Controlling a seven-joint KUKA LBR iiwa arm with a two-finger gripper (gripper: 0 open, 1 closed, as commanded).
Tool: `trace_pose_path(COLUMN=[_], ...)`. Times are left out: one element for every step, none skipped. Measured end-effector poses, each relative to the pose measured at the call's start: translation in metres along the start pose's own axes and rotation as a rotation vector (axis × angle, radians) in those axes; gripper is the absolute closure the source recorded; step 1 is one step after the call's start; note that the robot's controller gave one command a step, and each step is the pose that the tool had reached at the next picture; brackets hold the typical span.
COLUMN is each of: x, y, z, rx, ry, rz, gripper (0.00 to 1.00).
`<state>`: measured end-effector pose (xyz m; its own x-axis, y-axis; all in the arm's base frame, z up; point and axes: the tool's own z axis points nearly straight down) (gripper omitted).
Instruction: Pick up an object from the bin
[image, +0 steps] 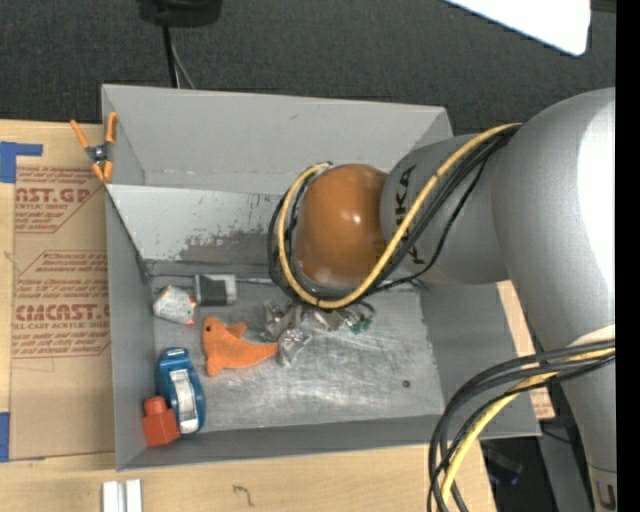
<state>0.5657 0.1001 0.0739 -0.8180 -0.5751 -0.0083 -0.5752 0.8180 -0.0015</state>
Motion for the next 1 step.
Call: trace_pose_path(x=[0.0000], y=[0.0000], z=[0.0000], rx=[0.000], ry=[0.000], rz=[0.000], gripper=[1.00])
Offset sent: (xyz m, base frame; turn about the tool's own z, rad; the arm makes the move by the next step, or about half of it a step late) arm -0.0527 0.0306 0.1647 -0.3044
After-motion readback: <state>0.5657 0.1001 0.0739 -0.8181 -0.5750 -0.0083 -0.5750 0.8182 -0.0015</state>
